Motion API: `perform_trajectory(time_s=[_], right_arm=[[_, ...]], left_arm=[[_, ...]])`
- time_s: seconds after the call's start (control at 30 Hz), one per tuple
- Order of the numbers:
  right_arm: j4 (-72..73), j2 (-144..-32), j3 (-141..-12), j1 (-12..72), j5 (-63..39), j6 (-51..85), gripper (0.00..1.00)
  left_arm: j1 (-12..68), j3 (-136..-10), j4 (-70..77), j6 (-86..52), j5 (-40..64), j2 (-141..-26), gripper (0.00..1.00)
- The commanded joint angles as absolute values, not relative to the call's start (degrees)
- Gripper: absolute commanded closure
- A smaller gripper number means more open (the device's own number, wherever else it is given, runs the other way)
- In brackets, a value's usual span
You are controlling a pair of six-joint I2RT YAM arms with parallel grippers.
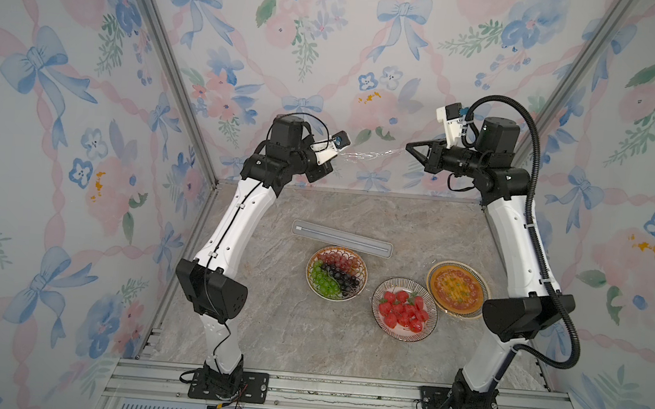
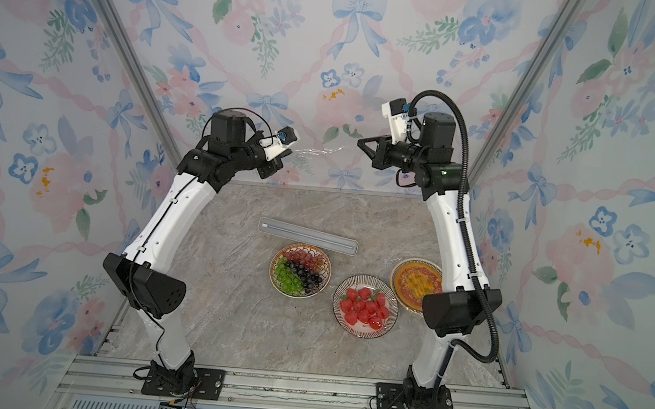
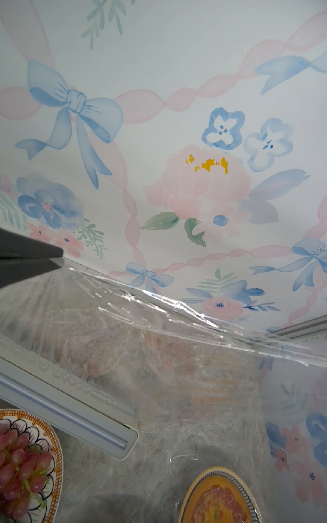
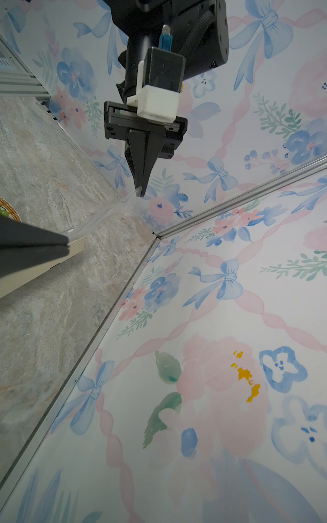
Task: Wrap the plate with plastic wrap
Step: Pull the plastic wrap from the plastic wrap cutting box, then cover the plate with plastic wrap.
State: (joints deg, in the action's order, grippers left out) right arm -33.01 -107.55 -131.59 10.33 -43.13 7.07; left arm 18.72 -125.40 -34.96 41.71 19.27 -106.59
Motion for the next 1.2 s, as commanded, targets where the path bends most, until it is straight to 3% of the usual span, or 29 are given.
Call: perform_trajectory(time_s=[0.0,0.57,0.87,1.17], right_arm=[[-34.03,-108.15,-133.53,10.94,-43.75,6.80,1.00],[-35.53,-101.58,-119.79,13.59,-43.14,2.63,1.00],[-34.97,-89.97,-101.99,17.17,-40.38,1.45,1.00],[-40.00,-75.82,-84.70,23.84,-31.18,3.64,1.00]], left_arm=[[18.19,-127.06,-32.09,40.98,19.20,-102.57,1.00],[18.43,-108.25,-32.07,41.91,20.34,-93.85,1.00],[21.83,-89.13,-31.82,41.05,18.65,-82.81,1.00],[29.20,-69.42,-31.22,34.16,14.48,-69.96,1.00]])
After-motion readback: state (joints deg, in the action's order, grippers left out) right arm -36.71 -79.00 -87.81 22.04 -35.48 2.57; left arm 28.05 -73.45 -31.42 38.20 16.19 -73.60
